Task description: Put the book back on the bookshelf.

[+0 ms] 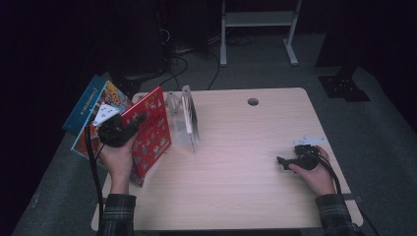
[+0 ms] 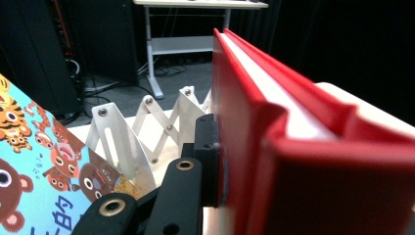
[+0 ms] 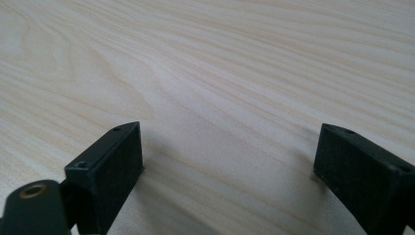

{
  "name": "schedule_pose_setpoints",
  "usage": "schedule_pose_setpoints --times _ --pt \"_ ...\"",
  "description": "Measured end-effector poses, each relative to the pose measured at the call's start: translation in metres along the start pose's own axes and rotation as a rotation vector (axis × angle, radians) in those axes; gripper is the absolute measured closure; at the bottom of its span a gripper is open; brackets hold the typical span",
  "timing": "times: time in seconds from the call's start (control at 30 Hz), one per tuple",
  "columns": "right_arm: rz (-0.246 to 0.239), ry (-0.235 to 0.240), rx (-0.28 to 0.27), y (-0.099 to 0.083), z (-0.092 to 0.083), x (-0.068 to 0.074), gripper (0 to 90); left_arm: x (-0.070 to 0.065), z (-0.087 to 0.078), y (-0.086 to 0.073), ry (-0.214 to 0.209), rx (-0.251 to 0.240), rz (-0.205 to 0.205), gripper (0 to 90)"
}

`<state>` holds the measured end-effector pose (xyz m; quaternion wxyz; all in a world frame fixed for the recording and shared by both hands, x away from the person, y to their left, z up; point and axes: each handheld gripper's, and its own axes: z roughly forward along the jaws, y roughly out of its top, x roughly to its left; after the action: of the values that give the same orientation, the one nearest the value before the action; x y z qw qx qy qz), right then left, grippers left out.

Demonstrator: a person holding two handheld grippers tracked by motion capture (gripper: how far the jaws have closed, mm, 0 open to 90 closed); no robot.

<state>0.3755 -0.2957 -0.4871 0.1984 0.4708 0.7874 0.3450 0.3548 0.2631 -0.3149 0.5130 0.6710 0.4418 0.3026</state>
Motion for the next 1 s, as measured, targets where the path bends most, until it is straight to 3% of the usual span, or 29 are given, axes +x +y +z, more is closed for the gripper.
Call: schedule_pose_setpoints --times 0.5,1.0 --pt "0.000 0.001 0.001 0.000 0.000 0.000 9.9 0.012 0.029 0.000 0.065 -0.039 -0.031 79.4" --pt "0.001 0.003 -0.001 0.000 0.000 0.000 9.9 0.024 0.055 0.001 0.084 -0.076 -0.054 79.4"
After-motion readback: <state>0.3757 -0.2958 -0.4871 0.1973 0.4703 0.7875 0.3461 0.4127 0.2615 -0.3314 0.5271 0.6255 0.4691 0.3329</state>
